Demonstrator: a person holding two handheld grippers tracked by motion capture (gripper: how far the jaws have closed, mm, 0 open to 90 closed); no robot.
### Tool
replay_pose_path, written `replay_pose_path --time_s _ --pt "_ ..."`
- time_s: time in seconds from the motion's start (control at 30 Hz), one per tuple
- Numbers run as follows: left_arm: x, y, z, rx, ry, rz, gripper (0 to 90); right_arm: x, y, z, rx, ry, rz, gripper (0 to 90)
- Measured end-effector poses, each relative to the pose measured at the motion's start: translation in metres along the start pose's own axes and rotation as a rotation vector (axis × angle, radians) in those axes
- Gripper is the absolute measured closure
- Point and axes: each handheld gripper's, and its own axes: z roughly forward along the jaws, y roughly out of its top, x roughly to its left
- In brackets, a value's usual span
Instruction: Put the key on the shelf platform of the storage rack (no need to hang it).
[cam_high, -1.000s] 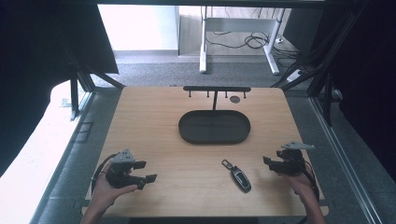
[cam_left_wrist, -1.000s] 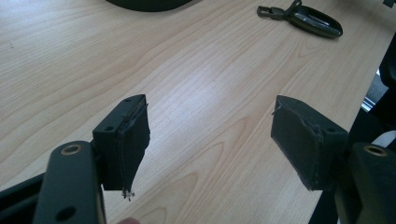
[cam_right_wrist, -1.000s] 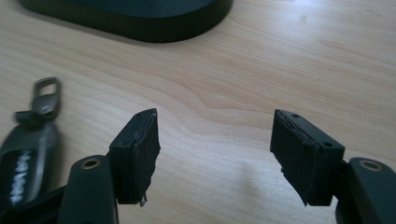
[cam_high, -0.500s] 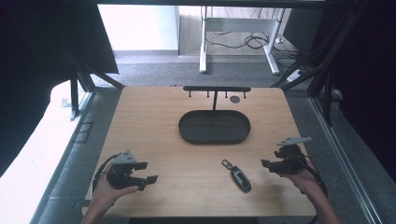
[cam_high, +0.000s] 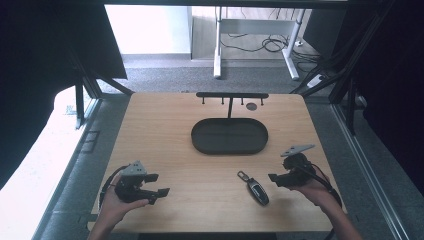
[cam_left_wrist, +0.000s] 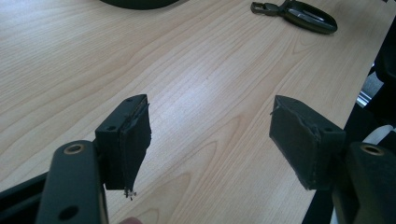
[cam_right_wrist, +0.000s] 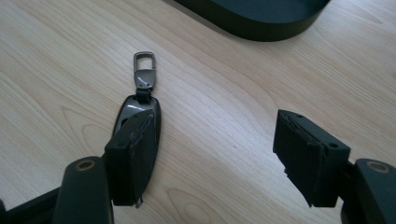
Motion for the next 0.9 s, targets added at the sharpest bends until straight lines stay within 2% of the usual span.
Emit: replay_pose_path --time_s 0.23,0.77,0.9 --pt "0.001 0.0 0.001 -0.006 0.008 -0.014 30.1 0.01 0.006 0.014 0.028 0.014 -0.029 29.8" --pt "0.001 0.0 0.002 -0.001 0.001 -0.012 30.0 0.026 0.011 0.037 0.06 0.049 -0.047 29.7" --pt "0.001 0.0 0.003 0.008 0.003 -0.009 30.0 0.032 0.009 0.048 0.074 0.065 -0.052 28.4"
